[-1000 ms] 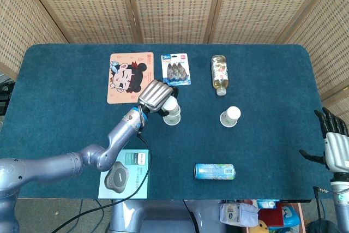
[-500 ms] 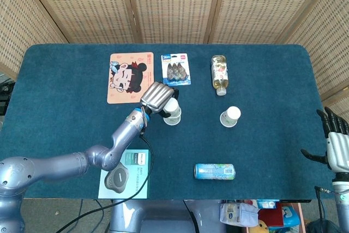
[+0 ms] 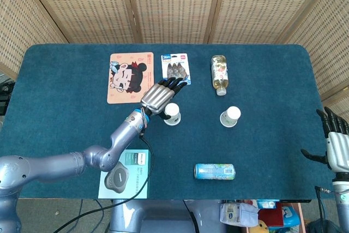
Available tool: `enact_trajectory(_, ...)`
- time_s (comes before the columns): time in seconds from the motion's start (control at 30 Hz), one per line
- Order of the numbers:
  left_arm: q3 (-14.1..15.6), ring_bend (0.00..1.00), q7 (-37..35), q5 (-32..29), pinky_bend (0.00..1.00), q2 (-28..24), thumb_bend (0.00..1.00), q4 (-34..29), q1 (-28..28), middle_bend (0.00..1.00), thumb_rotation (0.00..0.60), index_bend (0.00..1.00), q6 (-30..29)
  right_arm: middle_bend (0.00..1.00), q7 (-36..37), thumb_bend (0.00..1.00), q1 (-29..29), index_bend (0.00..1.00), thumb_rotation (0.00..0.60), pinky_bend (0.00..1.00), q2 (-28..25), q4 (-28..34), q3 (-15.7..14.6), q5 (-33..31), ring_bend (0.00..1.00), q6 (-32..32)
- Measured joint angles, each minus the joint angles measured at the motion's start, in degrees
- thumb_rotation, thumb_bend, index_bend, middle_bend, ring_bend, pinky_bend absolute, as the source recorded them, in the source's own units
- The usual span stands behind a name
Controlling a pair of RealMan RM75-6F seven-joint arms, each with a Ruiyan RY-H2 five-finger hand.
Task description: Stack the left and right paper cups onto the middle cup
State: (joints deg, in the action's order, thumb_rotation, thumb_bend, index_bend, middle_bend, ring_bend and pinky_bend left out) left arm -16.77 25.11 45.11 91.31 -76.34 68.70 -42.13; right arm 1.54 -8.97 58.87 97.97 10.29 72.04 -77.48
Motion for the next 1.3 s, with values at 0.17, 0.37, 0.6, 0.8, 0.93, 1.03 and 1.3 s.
enact_trajectory(0.17,0.43,0.00,-0.23,1.66,0.00,-3.18,0.17,-3.64,-1.94,0.00,0.600,0.00,-3.33,0.00,-0.28,0.00,-0.15,0.00,0.600,0.00,0.23,-0.23,-0.15,-0.05,0.00,0.36)
enact_trajectory(0.37,2.82,0.00,0.92,3.10,0.00,-9.18,0.14,-10.31,-7.67,0.00,0.600,0.00,-11.87,0.00,-1.36,0.00,-0.61,0.00,0.600,0.00,0.82,-0.39,-0.58,0.65,0.00,0.83)
enact_trajectory(0.6,7.26,0.00,-2.98,7.49,0.00,-19.23,0.14,-16.99,-21.55,0.00,0.600,0.00,-25.73,0.00,-4.19,0.00,-3.28,0.00,0.600,0.00,2.32,-1.32,-0.42,2.06,0.00,2.76)
enact_trajectory(0.8,10.83,0.00,-5.92,9.68,0.00,-25.02,0.14,-20.71,-33.10,0.00,0.600,0.00,-36.91,0.00,-1.65,0.00,-8.42,0.03,0.600,0.00,3.28,-2.23,0.14,3.42,0.00,10.50)
enact_trajectory(0.93,12.50,0.00,-9.60,10.66,0.00,-26.76,0.14,-22.31,-39.58,0.00,0.600,0.00,-41.97,0.01,-0.09,0.00,-13.32,0.06,0.600,0.00,4.76,-4.24,0.77,4.84,0.00,15.99)
enact_trajectory(1.03,13.52,0.00,-12.03,11.82,0.00,-27.66,0.14,-23.14,-43.16,0.00,0.600,0.00,-43.85,0.03,0.44,0.00,-16.90,0.07,0.600,0.00,6.25,-6.33,1.33,4.91,0.00,20.20)
enact_trajectory(1.3,14.62,0.00,-14.14,14.77,0.00,-28.27,0.15,-22.24,-47.01,0.00,0.600,0.00,-44.95,0.06,0.34,0.00,-24.01,0.09,0.600,0.00,9.25,-11.05,2.88,0.87,0.00,29.53)
